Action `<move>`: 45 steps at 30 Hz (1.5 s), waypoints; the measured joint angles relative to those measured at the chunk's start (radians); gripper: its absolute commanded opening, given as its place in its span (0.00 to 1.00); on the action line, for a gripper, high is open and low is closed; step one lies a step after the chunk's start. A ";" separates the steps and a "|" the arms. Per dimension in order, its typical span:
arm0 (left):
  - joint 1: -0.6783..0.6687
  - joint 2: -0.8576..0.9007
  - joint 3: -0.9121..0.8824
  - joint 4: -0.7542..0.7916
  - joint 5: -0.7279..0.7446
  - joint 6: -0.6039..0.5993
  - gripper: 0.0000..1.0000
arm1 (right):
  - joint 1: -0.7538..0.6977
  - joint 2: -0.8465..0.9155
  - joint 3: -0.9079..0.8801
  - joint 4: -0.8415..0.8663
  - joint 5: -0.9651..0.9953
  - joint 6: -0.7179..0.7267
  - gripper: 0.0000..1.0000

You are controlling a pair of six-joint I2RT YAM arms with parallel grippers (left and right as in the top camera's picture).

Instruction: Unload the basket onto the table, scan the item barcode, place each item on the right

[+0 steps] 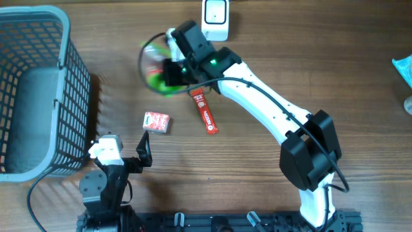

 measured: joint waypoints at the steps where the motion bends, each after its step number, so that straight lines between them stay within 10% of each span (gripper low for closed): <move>1: 0.000 0.000 0.000 0.000 0.000 0.000 1.00 | -0.003 0.000 -0.007 -0.035 0.167 0.080 0.04; 3: 0.000 0.000 0.000 0.000 0.000 0.000 1.00 | -0.012 -0.002 -0.062 -0.062 0.443 0.232 0.07; 6: 0.000 0.000 0.000 0.000 0.000 0.000 1.00 | -0.031 -0.001 -0.238 -0.045 0.630 0.450 0.38; 8: 0.000 0.000 0.000 0.000 0.000 0.000 1.00 | -0.029 -0.001 -0.282 -0.026 0.665 0.491 0.92; 12: 0.000 0.000 0.000 0.000 0.000 0.000 1.00 | -0.029 -0.027 -0.268 0.015 0.669 0.409 1.00; 14: 0.000 0.000 0.000 0.000 0.000 0.000 1.00 | -0.029 -0.101 -0.256 0.012 0.653 0.344 0.84; 16: 0.000 0.000 0.000 0.000 0.000 0.000 1.00 | -0.029 -0.184 -0.231 -0.009 0.645 0.263 0.13; 17: 0.000 0.000 0.000 0.000 0.000 0.000 1.00 | -0.029 -0.204 -0.223 -0.025 0.645 0.224 0.04; 37: 0.000 0.000 0.000 0.000 0.000 0.000 1.00 | -0.047 0.014 -0.374 0.049 0.069 0.106 0.04; 38: 0.000 0.000 0.000 0.000 0.000 0.000 1.00 | -0.053 -0.025 -0.373 0.035 0.087 0.099 0.10; 40: 0.000 0.000 0.000 0.001 0.000 0.000 1.00 | -0.082 -0.199 -0.365 -0.029 0.166 0.073 1.00; 45: 0.000 0.000 0.000 0.000 0.000 0.000 1.00 | -0.123 -0.373 -0.334 -0.144 0.253 0.055 1.00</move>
